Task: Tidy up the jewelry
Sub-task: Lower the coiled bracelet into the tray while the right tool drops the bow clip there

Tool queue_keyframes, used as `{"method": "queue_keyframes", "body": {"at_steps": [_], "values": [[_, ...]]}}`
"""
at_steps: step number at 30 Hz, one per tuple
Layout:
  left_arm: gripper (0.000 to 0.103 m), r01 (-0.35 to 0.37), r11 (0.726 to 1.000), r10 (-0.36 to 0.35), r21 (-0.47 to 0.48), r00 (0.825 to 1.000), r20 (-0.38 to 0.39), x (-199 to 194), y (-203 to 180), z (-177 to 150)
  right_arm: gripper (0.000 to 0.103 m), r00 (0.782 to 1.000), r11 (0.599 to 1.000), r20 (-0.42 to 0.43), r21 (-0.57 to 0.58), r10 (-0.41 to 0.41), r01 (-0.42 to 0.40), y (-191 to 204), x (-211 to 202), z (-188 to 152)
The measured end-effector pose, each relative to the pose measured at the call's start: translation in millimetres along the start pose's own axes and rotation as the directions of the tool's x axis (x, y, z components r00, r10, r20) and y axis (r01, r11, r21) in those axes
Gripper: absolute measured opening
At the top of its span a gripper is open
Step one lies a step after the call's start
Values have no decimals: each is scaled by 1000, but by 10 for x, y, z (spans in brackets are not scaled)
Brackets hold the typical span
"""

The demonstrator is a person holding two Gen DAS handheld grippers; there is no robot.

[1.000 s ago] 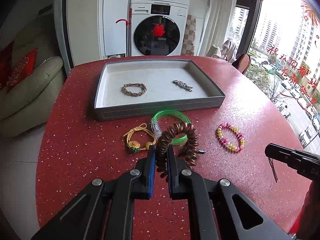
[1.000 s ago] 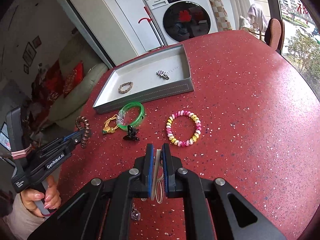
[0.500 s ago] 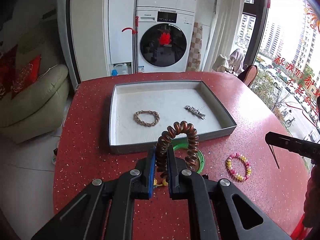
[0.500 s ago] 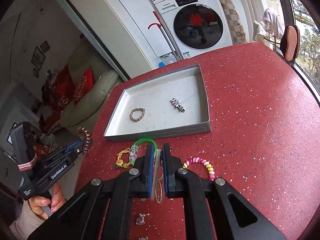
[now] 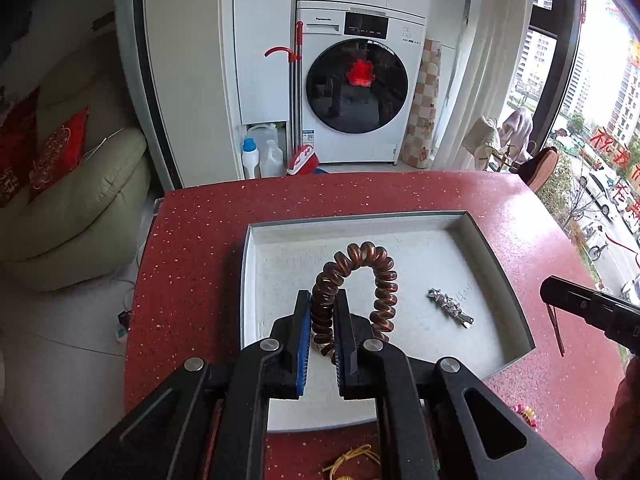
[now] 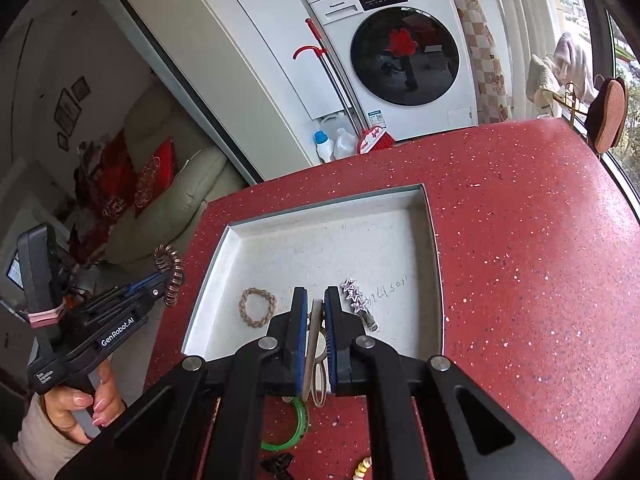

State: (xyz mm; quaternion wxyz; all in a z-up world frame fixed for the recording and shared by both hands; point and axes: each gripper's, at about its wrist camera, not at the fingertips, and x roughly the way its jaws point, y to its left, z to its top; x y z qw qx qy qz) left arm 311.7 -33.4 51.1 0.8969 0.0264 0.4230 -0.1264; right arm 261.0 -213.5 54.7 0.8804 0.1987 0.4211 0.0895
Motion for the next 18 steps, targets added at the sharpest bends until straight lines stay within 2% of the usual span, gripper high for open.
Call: {"method": "queue_keyframes", "body": {"at_steps": [6, 9, 13, 18], "values": [[29, -29, 1000, 29, 0, 998, -54, 617, -34, -95, 9, 995, 996, -35, -20, -89, 89, -154, 458, 78], [29, -44, 999, 45, 16, 996, -78, 833, -63, -180, 9, 993, 994, -51, -13, -108, 108, -246, 617, 56], [29, -56, 998, 59, 41, 994, -95, 995, -113, -261, 9, 988, 990, -67, -13, -138, 138, -337, 770, 6], [29, -101, 991, 107, 93, 993, -55, 1008, -205, -282, 10, 982, 984, -71, -50, -175, 172, -352, 838, -60]]}}
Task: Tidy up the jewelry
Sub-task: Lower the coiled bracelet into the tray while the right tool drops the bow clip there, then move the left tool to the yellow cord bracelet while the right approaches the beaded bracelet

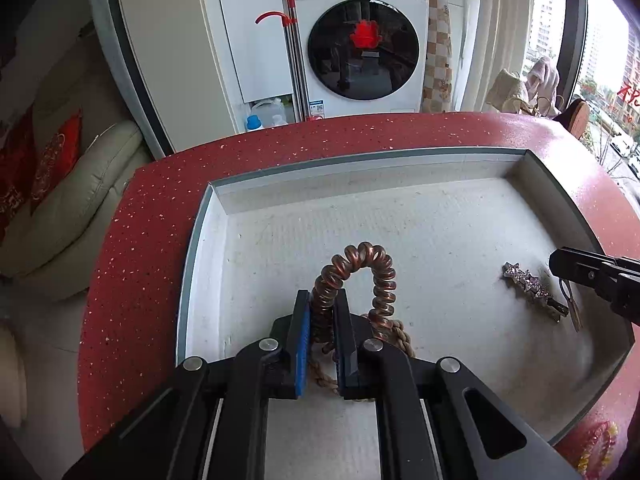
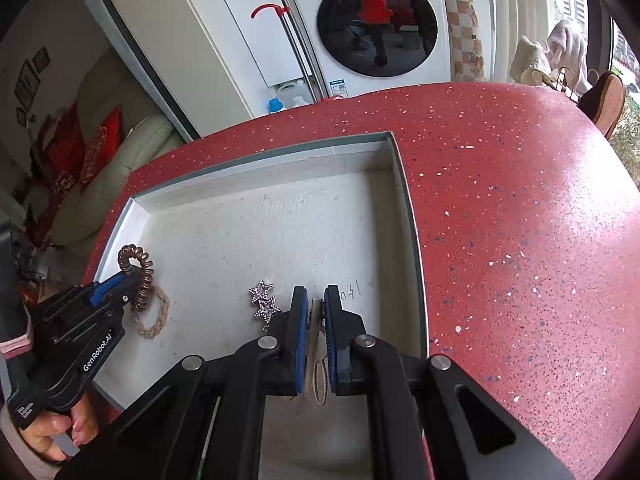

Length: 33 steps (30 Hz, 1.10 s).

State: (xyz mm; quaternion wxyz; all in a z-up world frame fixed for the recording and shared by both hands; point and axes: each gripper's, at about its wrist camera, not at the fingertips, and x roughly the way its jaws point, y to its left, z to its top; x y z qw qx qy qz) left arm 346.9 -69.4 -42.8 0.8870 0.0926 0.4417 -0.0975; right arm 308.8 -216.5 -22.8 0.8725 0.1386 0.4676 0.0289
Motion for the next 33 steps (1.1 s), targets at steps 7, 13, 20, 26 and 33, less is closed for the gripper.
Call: {"method": "queue_keyframes", "body": {"at_steps": [7, 13, 20, 26, 33], "values": [[29, -36, 999, 35, -13, 999, -6, 12, 20, -20, 34, 1000, 999, -2, 6, 31, -31, 16, -62, -24], [29, -31, 999, 31, -35, 999, 14, -61, 56, 0, 45, 998, 998, 34, 11, 61, -61, 52, -200, -26], [29, -25, 999, 25, -31, 1000, -9, -15, 56, -8, 45, 996, 996, 46, 33, 81, -83, 63, -288, -50], [103, -44, 998, 45, -50, 999, 19, -41, 64, 4, 45, 995, 995, 50, 33, 89, -91, 95, -350, -80], [103, -36, 998, 40, -48, 996, 76, -280, 77, 11, 50, 991, 991, 60, 54, 121, -124, 96, -474, -128]]}}
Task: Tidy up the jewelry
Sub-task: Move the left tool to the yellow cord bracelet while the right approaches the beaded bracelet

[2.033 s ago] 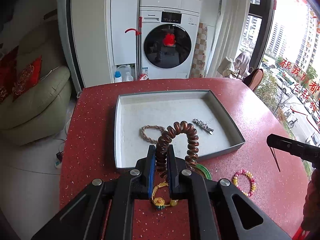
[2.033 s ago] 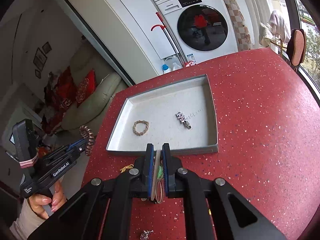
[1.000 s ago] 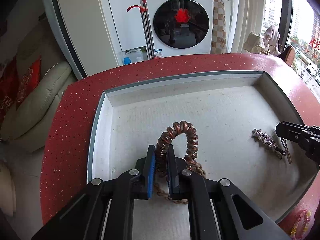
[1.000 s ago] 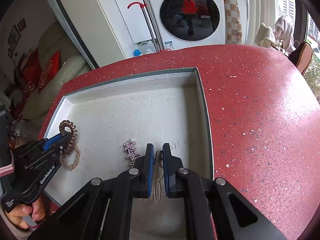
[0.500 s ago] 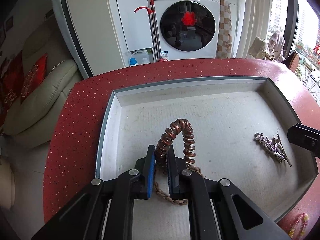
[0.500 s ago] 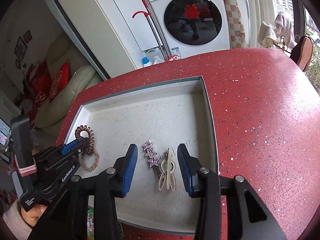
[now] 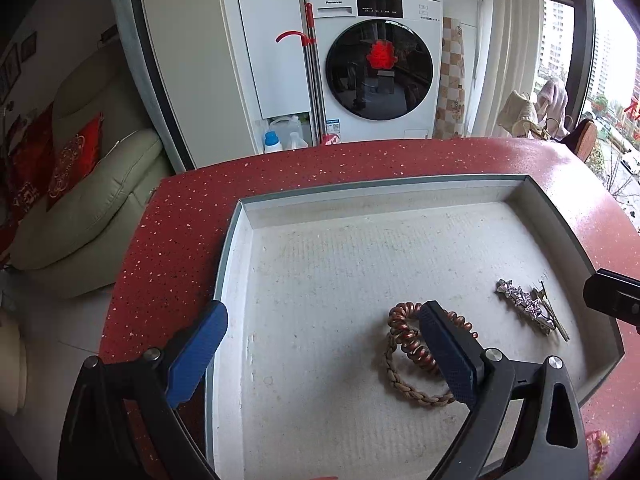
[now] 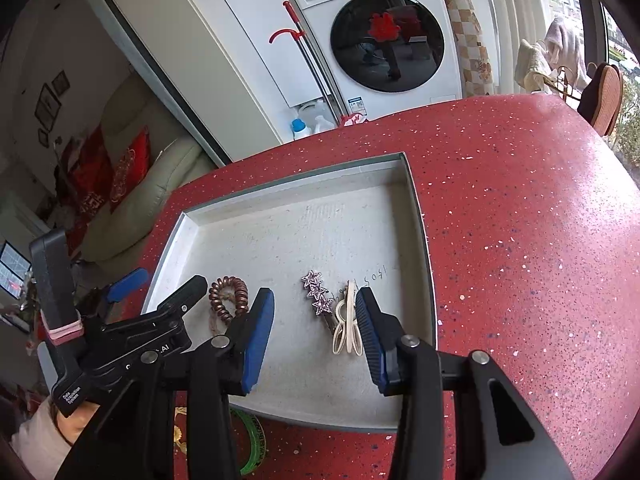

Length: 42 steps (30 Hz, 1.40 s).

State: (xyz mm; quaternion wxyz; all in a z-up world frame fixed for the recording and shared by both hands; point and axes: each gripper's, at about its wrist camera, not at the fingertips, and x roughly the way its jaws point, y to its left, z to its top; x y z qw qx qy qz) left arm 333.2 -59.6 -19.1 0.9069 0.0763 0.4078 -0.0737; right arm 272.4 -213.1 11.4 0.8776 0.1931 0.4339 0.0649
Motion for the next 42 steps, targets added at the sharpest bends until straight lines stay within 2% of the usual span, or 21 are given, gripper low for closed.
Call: {"method": "queue_keyframes", "body": {"at_steps": [4, 10, 11, 16, 21, 24, 34, 42], "values": [[103, -17, 999, 15, 27, 997, 70, -263, 53, -50, 85, 998, 999, 44, 9, 37, -37, 28, -195, -55], [103, 29, 999, -30, 15, 998, 53, -549, 214, -279, 89, 992, 999, 120, 18, 47, -50, 40, -514, -188], [103, 33, 999, -33, 11, 998, 47, -586, 236, -327, 103, 991, 999, 127, 12, 47, -49, 46, -556, -218], [103, 21, 1000, -21, 10, 999, 47, -801, 322, -583, 103, 987, 999, 152, -11, 48, -47, 46, -758, -396], [103, -3, 1000, 2, 18, 999, 49, -918, 393, -781, 103, 992, 999, 115, -3, 42, -42, -5, -896, -550], [103, 24, 999, -25, 24, 1000, 16, -924, 394, -893, 103, 996, 999, 79, -3, 39, -39, -54, -929, -676], [103, 49, 998, -46, 34, 997, -67, -777, 310, -1160, 103, 995, 995, -36, -34, -94, 93, -227, -838, -1118], [103, 45, 998, -42, 31, 994, -103, -689, 269, -1225, 103, 981, 983, -73, -50, -178, 175, -335, -796, -1235]]}}
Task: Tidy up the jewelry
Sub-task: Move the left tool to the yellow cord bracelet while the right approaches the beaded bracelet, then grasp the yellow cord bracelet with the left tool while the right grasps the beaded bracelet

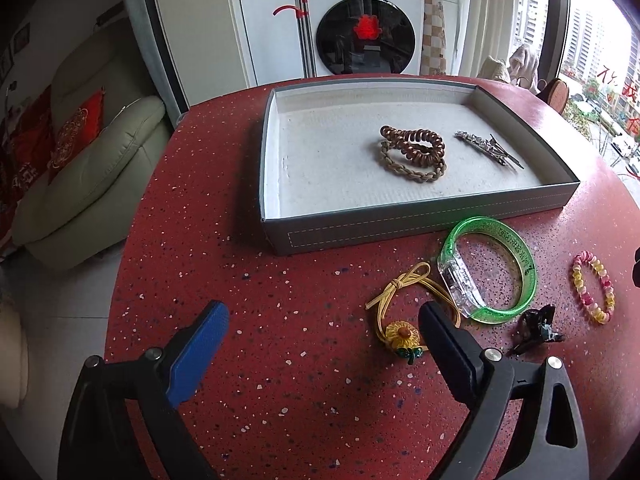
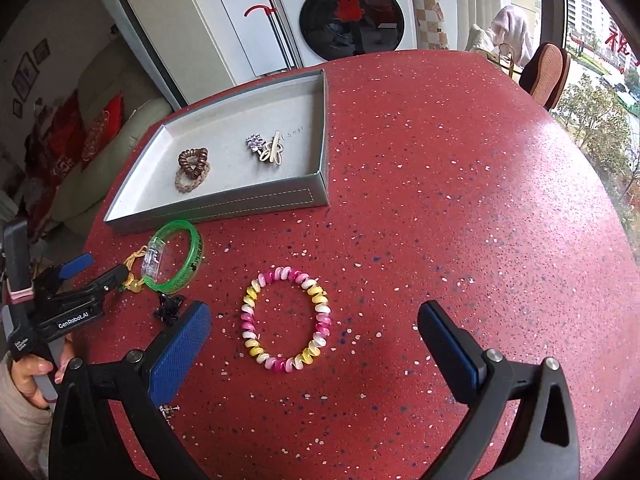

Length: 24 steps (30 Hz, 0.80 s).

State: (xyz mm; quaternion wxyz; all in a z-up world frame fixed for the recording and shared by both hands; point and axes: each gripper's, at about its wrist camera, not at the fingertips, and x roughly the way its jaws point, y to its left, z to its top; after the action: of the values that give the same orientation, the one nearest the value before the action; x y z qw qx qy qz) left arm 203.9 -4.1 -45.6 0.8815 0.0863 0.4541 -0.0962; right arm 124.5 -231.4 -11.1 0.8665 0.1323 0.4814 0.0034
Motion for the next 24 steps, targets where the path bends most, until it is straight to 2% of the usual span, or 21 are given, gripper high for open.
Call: {"method": "queue_keyframes", "body": {"at_steps": [9, 11, 15, 19, 24], "values": [[103, 4, 1000, -4, -5, 1000, -15, 8, -89, -33, 101, 998, 997, -21, -35, -67, 66, 26, 103, -22], [95, 10, 1000, -10, -9, 999, -37, 36, -113, -40, 95, 996, 995, -25, -54, -88, 87, 57, 142, -32], [93, 8, 999, -10, -34, 999, -46, 43, -142, -59, 84, 994, 993, -51, -74, -99, 95, 87, 236, -83], [92, 12, 999, -14, -30, 999, -43, 20, -169, -85, 80, 985, 975, -34, -151, -168, 161, 191, 256, -159], [72, 44, 999, -45, -20, 998, -38, -15, -216, -102, 70, 985, 970, -26, -182, -170, 162, 238, 210, -200]]}}
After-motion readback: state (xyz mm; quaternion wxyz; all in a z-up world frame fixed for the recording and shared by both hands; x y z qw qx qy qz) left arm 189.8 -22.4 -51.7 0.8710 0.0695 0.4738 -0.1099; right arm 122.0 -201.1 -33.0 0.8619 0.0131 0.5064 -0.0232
